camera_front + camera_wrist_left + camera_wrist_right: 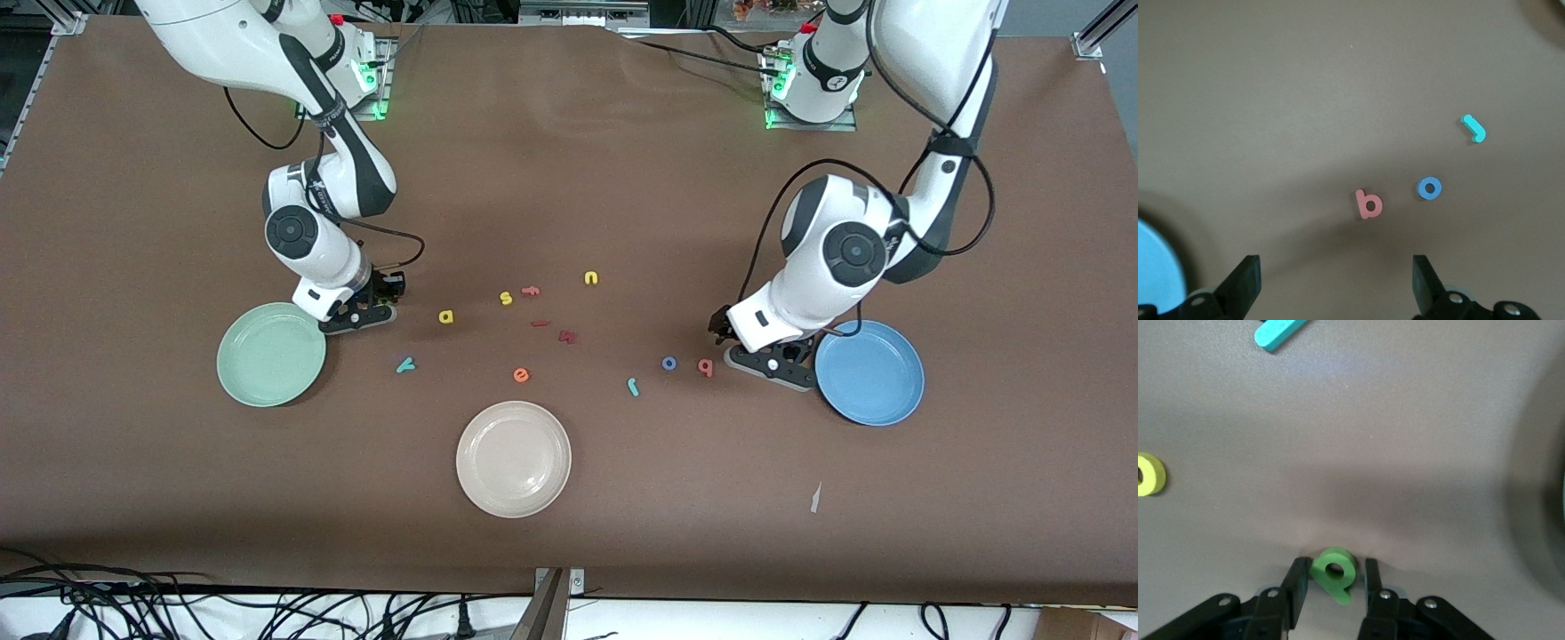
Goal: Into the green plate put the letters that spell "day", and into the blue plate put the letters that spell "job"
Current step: 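Grasp the green p with the right gripper while the left gripper reaches b, then drop the p on the green plate while the left gripper drops b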
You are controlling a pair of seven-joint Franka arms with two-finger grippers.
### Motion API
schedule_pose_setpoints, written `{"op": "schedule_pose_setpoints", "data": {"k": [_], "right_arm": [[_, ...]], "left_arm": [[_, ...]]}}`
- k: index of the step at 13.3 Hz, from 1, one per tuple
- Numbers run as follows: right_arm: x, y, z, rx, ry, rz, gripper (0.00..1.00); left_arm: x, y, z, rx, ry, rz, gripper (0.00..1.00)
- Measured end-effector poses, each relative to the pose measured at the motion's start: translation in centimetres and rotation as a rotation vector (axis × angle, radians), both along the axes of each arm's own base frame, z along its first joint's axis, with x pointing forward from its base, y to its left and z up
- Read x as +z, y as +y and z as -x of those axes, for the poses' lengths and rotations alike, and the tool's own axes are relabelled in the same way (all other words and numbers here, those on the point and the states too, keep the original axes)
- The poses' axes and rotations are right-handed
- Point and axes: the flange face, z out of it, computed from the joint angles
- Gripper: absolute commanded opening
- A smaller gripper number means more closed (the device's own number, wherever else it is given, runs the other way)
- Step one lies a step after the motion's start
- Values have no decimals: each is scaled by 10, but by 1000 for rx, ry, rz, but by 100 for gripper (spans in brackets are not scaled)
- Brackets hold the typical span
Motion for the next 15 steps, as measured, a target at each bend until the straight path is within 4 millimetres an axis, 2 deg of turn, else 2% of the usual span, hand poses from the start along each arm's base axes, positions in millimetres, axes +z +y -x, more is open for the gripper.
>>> {"op": "schedule_pose_setpoints", "data": {"k": [2, 5, 7, 11, 15], "right_arm": [[0, 0, 0, -1, 0, 0, 35], [0, -1, 0, -1, -1, 0, 33], [0, -1, 0, -1, -1, 0, 31], [1, -1, 0, -2, -1, 0, 20], [5, 2, -4, 0, 10, 3, 20]], "left_arm": [[-10, 1, 1, 0, 19, -7, 100], [-40, 12, 2, 19, 64, -29, 100], [-52, 13, 2, 75, 92, 0, 100], [-75, -6, 7, 115, 89, 40, 100], [-107, -22, 12, 123, 74, 38, 100]]}}
